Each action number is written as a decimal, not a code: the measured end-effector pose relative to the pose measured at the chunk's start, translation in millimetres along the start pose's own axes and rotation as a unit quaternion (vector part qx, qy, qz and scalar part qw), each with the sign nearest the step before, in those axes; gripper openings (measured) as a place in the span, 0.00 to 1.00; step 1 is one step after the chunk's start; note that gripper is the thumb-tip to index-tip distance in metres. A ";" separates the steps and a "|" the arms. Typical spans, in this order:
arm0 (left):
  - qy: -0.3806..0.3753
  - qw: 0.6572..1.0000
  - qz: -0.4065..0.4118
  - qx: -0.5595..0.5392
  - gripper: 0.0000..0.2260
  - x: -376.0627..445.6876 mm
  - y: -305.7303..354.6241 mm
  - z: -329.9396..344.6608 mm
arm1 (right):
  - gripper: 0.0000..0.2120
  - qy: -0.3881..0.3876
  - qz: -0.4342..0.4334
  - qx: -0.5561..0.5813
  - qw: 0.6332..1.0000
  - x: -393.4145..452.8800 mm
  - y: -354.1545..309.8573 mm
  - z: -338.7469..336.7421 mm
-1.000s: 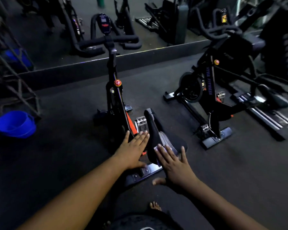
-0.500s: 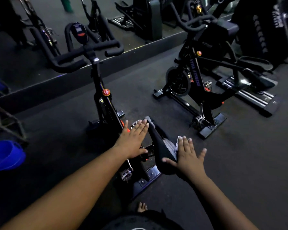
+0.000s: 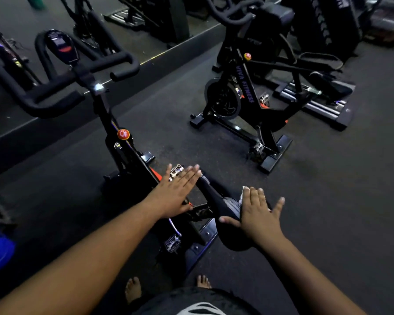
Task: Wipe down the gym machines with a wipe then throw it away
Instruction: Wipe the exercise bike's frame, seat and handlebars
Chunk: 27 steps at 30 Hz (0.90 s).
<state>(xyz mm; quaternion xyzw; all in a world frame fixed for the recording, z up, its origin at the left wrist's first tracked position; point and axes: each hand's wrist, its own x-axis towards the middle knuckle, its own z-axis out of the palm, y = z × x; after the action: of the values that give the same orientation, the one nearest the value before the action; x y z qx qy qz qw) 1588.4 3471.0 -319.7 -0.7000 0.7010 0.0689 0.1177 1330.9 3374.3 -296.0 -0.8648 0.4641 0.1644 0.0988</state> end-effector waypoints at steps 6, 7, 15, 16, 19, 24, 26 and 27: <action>0.061 0.992 0.099 -0.050 0.44 9.9 -38.4 9.1 | 0.58 0.046 -0.017 0.042 0.998 48.7 -104.2 -5.3; 0.061 0.992 0.103 -0.047 0.47 11.1 -45.4 7.5 | 0.54 0.063 -0.013 0.032 0.997 56.0 -119.1 -6.2; 0.011 0.987 0.161 0.003 0.49 17.0 -80.2 -16.3 | 0.47 0.148 0.022 -0.005 0.989 21.4 -125.2 14.9; 0.007 0.984 0.179 0.003 0.49 19.3 -81.3 -17.4 | 0.49 0.137 0.063 -0.010 0.988 7.7 -118.0 20.6; 0.004 0.974 0.225 0.015 0.48 27.6 -76.9 -18.3 | 0.54 0.092 0.191 -0.019 0.977 -30.9 -95.9 40.8; -0.017 0.964 0.265 0.002 0.49 38.1 -64.9 -17.9 | 0.57 0.093 0.330 0.063 0.937 -49.7 -118.8 49.8; -0.021 0.965 0.262 -0.013 0.50 41.1 -63.7 -13.4 | 0.57 0.103 0.325 0.079 0.937 -36.5 -139.9 51.8; -0.020 0.964 0.263 -0.016 0.50 42.1 -64.3 -11.9 | 0.57 0.110 0.305 0.077 0.943 -26.2 -149.7 50.5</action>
<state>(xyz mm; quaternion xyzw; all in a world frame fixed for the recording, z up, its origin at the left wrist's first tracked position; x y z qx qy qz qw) 1652.1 3426.6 -314.9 -0.4910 0.8569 0.1222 0.0984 1432.7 3493.1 -330.2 -0.6839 0.7253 0.0536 0.0586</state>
